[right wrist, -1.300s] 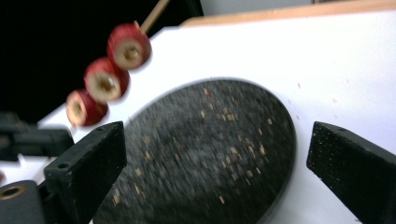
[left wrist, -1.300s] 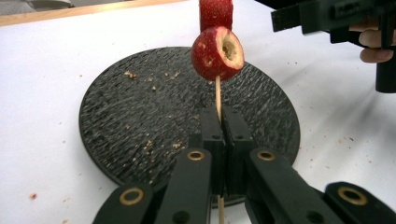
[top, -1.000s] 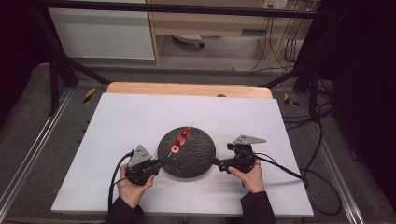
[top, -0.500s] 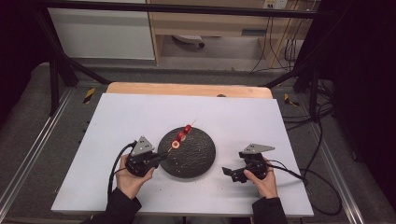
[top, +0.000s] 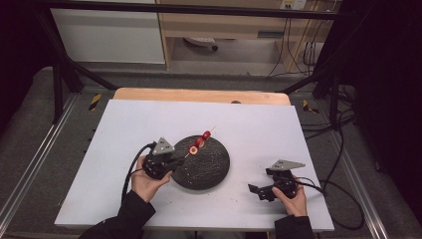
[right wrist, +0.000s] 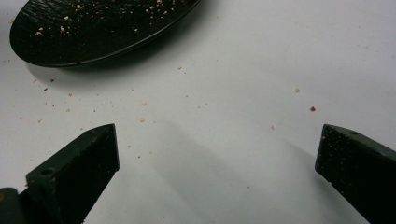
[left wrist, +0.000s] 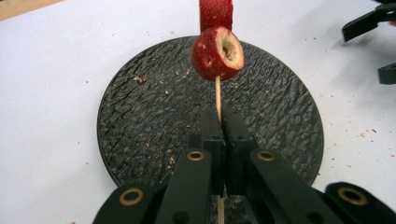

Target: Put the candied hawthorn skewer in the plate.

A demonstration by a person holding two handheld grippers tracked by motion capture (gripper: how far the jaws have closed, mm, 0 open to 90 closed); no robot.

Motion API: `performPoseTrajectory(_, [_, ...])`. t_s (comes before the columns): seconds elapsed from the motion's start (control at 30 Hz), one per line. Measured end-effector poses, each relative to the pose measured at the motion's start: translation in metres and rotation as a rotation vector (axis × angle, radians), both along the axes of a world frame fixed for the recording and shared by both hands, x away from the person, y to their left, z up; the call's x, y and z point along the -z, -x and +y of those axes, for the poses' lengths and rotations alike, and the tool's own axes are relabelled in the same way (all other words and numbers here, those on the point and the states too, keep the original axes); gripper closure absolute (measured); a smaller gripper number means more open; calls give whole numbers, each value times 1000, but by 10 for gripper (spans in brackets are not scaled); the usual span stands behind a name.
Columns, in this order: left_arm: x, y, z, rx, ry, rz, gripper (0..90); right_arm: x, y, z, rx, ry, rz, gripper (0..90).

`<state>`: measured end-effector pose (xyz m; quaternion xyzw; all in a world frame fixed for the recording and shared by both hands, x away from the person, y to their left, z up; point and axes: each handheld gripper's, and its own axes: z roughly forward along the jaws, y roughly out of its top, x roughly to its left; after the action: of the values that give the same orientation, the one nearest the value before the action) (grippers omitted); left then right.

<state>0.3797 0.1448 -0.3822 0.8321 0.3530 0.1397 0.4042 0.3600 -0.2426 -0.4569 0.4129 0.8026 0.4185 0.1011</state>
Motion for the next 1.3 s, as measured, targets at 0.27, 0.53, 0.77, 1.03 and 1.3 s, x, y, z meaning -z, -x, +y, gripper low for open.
performPoseTrajectory(0.27, [11, -10, -11, -9, -51, 33, 885, 4, 2, -5, 6, 26, 12, 6])
performPoseTrajectory(0.53, [29, -8, -16, -12, -92, 56, 885, 4, 4, -6, 4, 25, 4, 7])
performPoseTrajectory(0.77, [40, -12, -19, -25, -114, 79, 885, 3, 5, -8, 1, 21, -4, 7])
performPoseTrajectory(1.03, [46, -13, -23, -42, -143, 97, 885, 3, 4, -9, 8, 15, -1, 8])
performPoseTrajectory(1.3, [49, -13, -24, -54, -150, 100, 884, 4, 4, -9, 9, 21, -2, 9])
